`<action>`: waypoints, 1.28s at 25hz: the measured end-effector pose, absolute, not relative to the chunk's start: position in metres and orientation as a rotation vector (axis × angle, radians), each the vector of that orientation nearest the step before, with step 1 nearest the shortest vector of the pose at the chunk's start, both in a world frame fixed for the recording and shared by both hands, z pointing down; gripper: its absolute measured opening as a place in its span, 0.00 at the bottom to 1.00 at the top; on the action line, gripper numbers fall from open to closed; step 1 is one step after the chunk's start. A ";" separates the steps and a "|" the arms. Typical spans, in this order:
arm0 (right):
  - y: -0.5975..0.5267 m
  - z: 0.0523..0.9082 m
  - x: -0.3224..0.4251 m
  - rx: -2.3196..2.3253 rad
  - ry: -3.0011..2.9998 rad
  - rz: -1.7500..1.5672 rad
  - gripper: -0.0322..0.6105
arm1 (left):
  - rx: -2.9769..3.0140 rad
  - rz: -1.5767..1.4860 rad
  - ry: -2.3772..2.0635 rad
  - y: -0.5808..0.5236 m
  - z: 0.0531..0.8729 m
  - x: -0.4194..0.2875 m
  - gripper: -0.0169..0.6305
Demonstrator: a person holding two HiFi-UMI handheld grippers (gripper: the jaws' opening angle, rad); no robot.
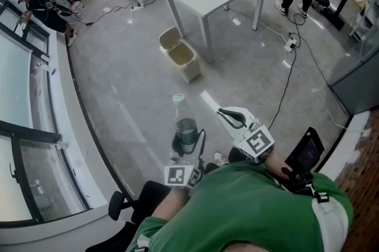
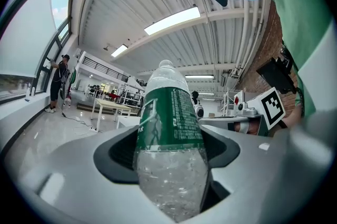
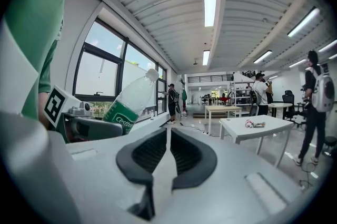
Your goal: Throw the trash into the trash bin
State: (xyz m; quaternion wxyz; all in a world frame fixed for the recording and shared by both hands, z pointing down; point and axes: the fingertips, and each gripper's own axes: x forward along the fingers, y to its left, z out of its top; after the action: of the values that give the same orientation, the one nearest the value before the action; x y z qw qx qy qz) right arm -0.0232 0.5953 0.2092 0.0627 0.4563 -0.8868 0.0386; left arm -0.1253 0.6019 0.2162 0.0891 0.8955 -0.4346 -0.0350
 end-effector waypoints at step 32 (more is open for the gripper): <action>0.406 0.208 0.056 1.253 -2.784 0.112 0.09 | 2.607 -0.025 -1.428 0.424 0.219 -0.045 0.55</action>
State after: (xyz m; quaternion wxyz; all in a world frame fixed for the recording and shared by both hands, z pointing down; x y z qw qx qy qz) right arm 0.0557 0.4058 0.2078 0.0435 0.4097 -0.9104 0.0366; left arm -0.0450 0.4235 0.2185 0.0846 0.8739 -0.4786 -0.0084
